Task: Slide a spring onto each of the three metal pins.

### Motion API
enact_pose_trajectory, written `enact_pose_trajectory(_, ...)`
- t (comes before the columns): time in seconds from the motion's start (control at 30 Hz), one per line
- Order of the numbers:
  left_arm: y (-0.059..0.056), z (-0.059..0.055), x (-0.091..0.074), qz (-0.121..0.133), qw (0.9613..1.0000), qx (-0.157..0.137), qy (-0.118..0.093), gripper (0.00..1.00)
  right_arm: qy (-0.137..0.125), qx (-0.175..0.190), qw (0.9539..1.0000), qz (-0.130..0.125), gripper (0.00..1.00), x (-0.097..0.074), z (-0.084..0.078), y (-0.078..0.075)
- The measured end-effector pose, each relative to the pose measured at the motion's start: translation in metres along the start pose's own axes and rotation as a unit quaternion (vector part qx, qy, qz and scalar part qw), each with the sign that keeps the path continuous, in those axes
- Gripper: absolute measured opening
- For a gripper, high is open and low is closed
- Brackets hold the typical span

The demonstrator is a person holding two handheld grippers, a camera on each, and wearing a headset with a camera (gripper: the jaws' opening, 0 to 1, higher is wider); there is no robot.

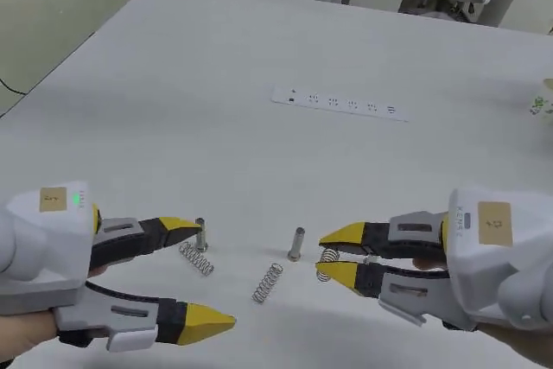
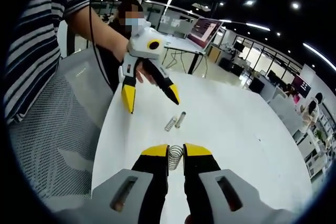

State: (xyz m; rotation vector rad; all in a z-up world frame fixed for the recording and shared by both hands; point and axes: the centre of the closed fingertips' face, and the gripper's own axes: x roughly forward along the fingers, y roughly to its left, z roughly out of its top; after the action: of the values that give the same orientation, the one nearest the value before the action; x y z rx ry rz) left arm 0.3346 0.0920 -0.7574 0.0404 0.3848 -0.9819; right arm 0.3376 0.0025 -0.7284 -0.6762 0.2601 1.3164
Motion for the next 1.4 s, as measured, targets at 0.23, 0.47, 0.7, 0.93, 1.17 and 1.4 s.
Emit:
enact_pose_trajectory(0.23, 0.022, -0.001, -0.013, 0.04, 0.9991, -0.008, -0.005, 0.82, 0.007, 0.006, 0.9999, -0.009, 0.07, -0.004, -0.008, -0.005)
enact_pose_trajectory(0.47, 0.037, 0.0, -0.021, 0.075, 0.9969, -0.016, -0.021, 0.98, 0.013, 0.016, 0.9996, -0.021, 0.07, -0.008, -0.015, -0.011)
enact_pose_trajectory(0.7, 0.044, -0.004, -0.027, 0.083, 0.9962, -0.019, -0.02, 0.98, 0.023, 0.028, 0.9986, -0.038, 0.07, -0.015, -0.027, -0.021)
enact_pose_trajectory(0.93, 0.046, -0.002, -0.031, 0.088, 0.9955, -0.025, -0.024, 0.98, 0.033, 0.047, 0.9965, -0.061, 0.07, -0.024, -0.041, -0.037)
enact_pose_trajectory(1.17, 0.048, 0.002, -0.033, 0.093, 0.995, -0.026, -0.028, 0.98, 0.033, 0.084, 0.9918, -0.091, 0.07, -0.031, -0.055, -0.059)
enact_pose_trajectory(1.4, 0.05, 0.0, -0.037, 0.098, 0.9943, -0.031, -0.027, 0.98, 0.03, 0.117, 0.986, -0.115, 0.07, -0.037, -0.064, -0.076)
